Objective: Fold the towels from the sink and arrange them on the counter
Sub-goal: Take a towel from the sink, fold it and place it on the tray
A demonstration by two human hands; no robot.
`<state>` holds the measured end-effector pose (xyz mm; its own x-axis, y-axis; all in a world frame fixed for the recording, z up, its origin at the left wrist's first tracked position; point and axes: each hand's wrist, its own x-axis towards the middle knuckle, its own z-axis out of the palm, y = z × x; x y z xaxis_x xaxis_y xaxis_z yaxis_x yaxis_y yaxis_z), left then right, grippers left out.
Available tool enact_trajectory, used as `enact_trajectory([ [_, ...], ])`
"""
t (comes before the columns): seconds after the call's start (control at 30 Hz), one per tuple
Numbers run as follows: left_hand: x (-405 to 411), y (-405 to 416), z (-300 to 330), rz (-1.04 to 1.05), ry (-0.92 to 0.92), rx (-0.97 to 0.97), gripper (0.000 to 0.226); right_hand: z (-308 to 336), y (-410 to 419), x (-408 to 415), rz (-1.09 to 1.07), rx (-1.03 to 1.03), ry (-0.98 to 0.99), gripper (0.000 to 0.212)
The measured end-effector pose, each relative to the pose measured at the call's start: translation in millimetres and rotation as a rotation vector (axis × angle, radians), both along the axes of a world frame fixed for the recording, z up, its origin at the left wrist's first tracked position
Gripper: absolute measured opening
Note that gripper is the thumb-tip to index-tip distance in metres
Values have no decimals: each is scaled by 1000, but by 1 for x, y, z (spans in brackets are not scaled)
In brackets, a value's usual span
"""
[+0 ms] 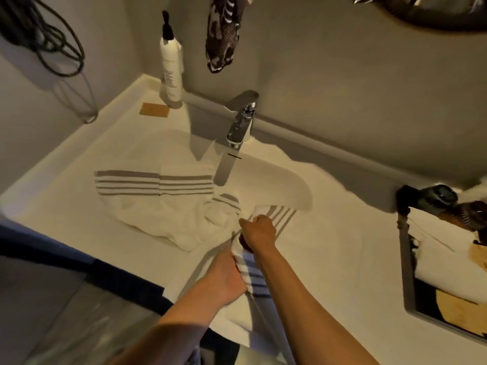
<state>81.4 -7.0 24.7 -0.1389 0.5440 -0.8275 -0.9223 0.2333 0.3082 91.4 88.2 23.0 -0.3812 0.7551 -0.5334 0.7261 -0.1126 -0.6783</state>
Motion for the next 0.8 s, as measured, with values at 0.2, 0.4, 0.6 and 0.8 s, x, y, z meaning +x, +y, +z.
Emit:
enact_trajectory([
  [0.2, -37, -17, -19, -50, 118, -116, 42, -16, -6, 0, -18, -128, 49, 31],
  [0.4, -43, -18, -11, -119, 121, -146, 26, -7, 15, 46, 682, -18, -556, 76],
  [0.6, -67, -42, -13, -186, 341, -198, 29, 22, 13, 41, 747, 202, -431, 35],
  [0.8, -85, -55, -14, -51, 233, -236, 36, 6, -78, -1, 688, 82, -142, 21],
])
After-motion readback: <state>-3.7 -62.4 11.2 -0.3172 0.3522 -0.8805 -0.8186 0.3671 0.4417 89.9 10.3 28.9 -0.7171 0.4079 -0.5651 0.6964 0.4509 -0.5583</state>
